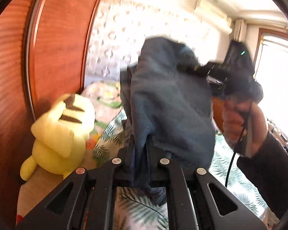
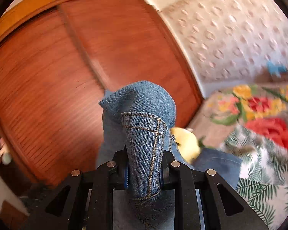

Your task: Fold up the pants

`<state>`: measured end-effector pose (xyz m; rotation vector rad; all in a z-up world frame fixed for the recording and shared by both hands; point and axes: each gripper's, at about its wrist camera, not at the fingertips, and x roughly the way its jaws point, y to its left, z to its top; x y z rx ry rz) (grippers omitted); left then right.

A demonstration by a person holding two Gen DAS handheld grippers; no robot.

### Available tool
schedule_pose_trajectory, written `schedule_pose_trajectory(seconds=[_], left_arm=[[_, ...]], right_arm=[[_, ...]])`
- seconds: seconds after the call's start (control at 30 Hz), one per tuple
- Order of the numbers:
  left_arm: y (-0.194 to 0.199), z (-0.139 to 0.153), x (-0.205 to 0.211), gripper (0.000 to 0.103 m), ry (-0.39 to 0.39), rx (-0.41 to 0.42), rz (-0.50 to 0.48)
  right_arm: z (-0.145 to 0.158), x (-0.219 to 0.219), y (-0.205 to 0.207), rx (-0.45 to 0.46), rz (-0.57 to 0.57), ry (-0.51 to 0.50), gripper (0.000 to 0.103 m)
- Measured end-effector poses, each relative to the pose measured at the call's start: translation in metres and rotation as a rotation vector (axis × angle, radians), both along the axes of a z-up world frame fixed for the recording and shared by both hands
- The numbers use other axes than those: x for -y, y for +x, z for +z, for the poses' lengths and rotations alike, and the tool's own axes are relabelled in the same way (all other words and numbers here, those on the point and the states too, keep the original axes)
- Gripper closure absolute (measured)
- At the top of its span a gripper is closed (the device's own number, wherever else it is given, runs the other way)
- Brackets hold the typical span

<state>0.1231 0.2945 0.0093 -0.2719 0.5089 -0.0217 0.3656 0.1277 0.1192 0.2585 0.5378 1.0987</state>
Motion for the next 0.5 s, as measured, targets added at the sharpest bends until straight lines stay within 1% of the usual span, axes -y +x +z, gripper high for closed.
schedule_pose_trajectory(seconds=[0.03, 0.07, 0.13, 0.2, 0.23, 0.27, 0.3, 0.33, 0.37, 0.43, 0.5], left_arm=[[0.009, -0.009, 0.003, 0.094, -0.001, -0.027, -0.006], [0.020, -0.019, 0.003, 0.094, -0.005, -0.063, -0.011], [0.035, -0.041, 0.007, 0.095, -0.025, -0.115, -0.018], [0.036, -0.046, 0.008, 0.095, -0.008, -0.112, -0.011], [0.036, -0.044, 0.007, 0.095, -0.008, -0.110, -0.012], [0.036, -0.044, 0.007, 0.095, -0.010, -0.114, -0.009], [0.037, -0.041, 0.006, 0.095, -0.006, -0.114, -0.007], [0.042, -0.042, 0.004, 0.095, 0.001, -0.116, -0.005], [0.047, -0.045, 0.004, 0.095, 0.012, -0.122, -0.003], [0.049, -0.049, 0.004, 0.095, 0.021, -0.135, 0.001], [0.050, -0.054, 0.002, 0.095, 0.016, -0.148, 0.002]], right_arm=[[-0.023, -0.003, 0.023, -0.066, -0.013, -0.017, 0.081], [-0.046, -0.006, 0.042, -0.105, -0.031, -0.059, 0.080], [-0.081, -0.011, 0.061, -0.078, -0.074, -0.164, 0.080], [-0.099, -0.010, 0.073, -0.081, -0.092, -0.245, 0.078], [-0.102, -0.008, 0.079, -0.082, -0.105, -0.277, 0.074], [-0.101, -0.006, 0.083, -0.066, -0.109, -0.301, 0.064], [-0.098, -0.004, 0.085, -0.049, -0.110, -0.328, 0.058], [-0.094, -0.001, 0.087, -0.024, -0.127, -0.355, 0.047], [-0.088, -0.005, 0.089, 0.011, -0.145, -0.374, 0.042], [-0.077, 0.003, 0.081, 0.054, -0.163, -0.384, 0.041], [-0.073, 0.006, 0.071, 0.097, -0.186, -0.387, 0.041]])
